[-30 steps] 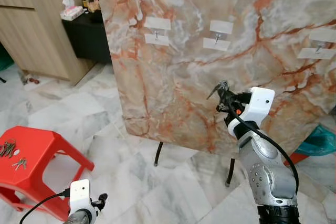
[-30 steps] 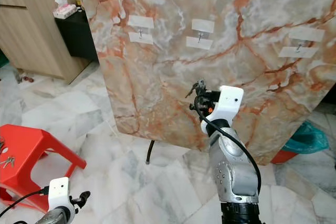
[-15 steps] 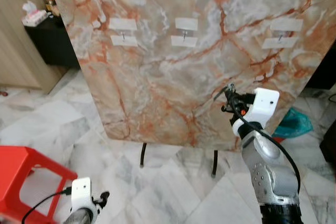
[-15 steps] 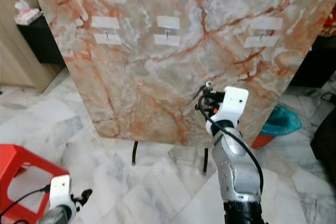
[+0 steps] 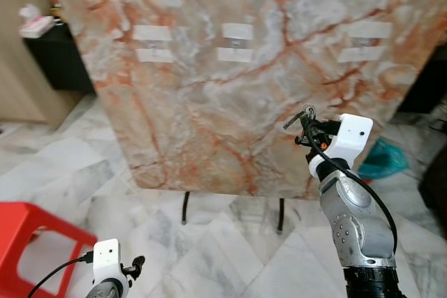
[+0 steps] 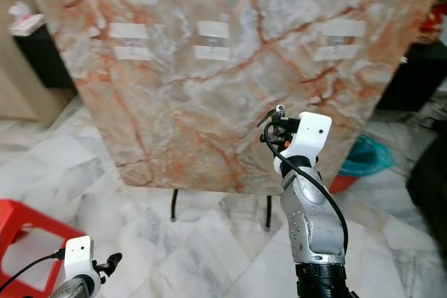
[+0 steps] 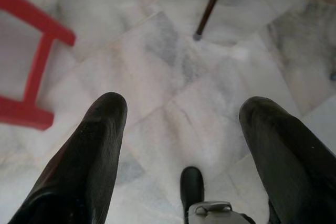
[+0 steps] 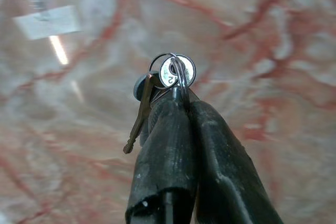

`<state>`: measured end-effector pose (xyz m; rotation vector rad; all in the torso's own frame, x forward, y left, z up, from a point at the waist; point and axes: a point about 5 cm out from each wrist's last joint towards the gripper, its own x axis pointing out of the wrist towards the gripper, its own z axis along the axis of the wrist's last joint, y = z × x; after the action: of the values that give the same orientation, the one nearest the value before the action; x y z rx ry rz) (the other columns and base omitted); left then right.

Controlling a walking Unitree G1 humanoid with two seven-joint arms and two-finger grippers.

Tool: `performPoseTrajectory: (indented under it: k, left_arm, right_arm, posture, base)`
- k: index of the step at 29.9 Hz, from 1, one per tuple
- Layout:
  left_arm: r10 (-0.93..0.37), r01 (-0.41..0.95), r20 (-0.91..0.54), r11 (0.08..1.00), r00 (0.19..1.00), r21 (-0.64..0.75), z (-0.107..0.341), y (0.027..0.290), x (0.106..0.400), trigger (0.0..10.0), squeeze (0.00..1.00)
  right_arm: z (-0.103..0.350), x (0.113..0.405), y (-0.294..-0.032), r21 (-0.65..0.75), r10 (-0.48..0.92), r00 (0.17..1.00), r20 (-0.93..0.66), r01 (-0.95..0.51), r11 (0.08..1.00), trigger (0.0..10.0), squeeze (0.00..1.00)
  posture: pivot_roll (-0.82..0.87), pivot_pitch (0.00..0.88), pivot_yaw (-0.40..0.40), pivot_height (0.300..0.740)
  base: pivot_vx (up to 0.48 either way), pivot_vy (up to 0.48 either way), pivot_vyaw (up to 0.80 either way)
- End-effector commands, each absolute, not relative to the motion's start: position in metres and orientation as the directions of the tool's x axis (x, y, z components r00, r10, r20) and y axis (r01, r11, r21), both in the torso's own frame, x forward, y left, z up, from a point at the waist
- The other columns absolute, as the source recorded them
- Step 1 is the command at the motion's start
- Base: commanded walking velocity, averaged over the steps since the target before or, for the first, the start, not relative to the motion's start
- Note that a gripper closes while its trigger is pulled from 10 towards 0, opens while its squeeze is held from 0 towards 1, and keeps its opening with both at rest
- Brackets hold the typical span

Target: Hang keys on a hook

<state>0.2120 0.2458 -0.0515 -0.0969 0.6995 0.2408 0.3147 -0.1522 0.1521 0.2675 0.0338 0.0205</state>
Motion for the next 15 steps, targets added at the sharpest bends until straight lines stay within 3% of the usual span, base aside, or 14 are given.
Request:
performPoseTrajectory:
  k: [1, 4, 9, 15]
  left_arm:
    - [0.189, -0.267, -0.651, 0.963, 0.736, -0.023, -0.0524, 0.2463, 0.2105, 10.0, 0.00]
    - [0.190, -0.271, -0.652, 0.962, 0.734, -0.025, -0.0524, 0.2463, 0.2105, 10.0, 0.00]
    - [0.195, -0.279, -0.651, 0.960, 0.733, -0.028, -0.0519, 0.2471, 0.2112, 10.0, 0.00]
    - [0.189, -0.266, -0.645, 0.964, 0.740, -0.023, -0.0510, 0.2466, 0.2126, 10.0, 0.00]
  right_arm:
    - [0.1555, 0.3165, -0.1504, 0.259, 0.022, 1.000, -0.017, -0.017, 0.966, 10.0, 0.00]
    - [0.1554, 0.3162, -0.1494, 0.256, 0.024, 1.000, -0.016, -0.019, 0.966, 10.0, 0.00]
    - [0.1555, 0.3162, -0.1489, 0.255, 0.023, 1.000, -0.014, -0.019, 0.967, 10.0, 0.00]
    - [0.1554, 0.3162, -0.1481, 0.249, 0.025, 1.000, -0.012, -0.021, 0.968, 10.0, 0.00]
  posture:
    - [0.03, 0.061, 0.003, 0.740]
    - [0.03, 0.061, 0.004, 0.740]
    - [0.03, 0.062, 0.004, 0.740]
    - [0.03, 0.061, 0.004, 0.740]
  base:
    - [0.000, 0.000, -0.78]
    - [0.000, 0.097, -0.78]
    - [0.000, 0.462, -0.77]
    - [0.000, 0.000, -0.77]
